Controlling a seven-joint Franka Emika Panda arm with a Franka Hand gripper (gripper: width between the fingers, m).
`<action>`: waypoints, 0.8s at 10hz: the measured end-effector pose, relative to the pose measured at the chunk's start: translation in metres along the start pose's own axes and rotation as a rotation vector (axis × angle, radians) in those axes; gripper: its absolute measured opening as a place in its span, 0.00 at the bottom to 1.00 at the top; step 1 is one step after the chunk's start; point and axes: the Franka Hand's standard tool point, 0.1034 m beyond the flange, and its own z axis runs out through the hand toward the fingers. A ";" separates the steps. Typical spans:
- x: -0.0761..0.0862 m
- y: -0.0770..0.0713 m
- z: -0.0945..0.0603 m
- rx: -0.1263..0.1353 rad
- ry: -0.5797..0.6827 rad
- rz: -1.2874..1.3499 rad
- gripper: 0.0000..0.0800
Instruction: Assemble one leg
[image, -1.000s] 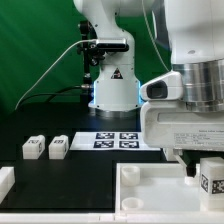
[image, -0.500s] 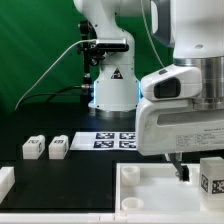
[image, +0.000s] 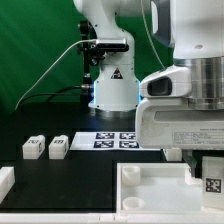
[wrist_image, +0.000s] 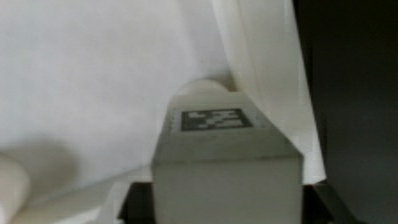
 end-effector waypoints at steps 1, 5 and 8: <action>0.002 0.001 0.001 -0.006 -0.013 0.183 0.36; 0.002 0.005 0.001 -0.024 -0.039 1.031 0.36; 0.001 0.004 0.001 -0.022 -0.036 1.034 0.36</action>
Offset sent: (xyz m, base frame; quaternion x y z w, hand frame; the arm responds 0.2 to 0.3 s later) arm 0.0127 0.0079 -0.0006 0.0032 -0.0006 0.6032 0.7976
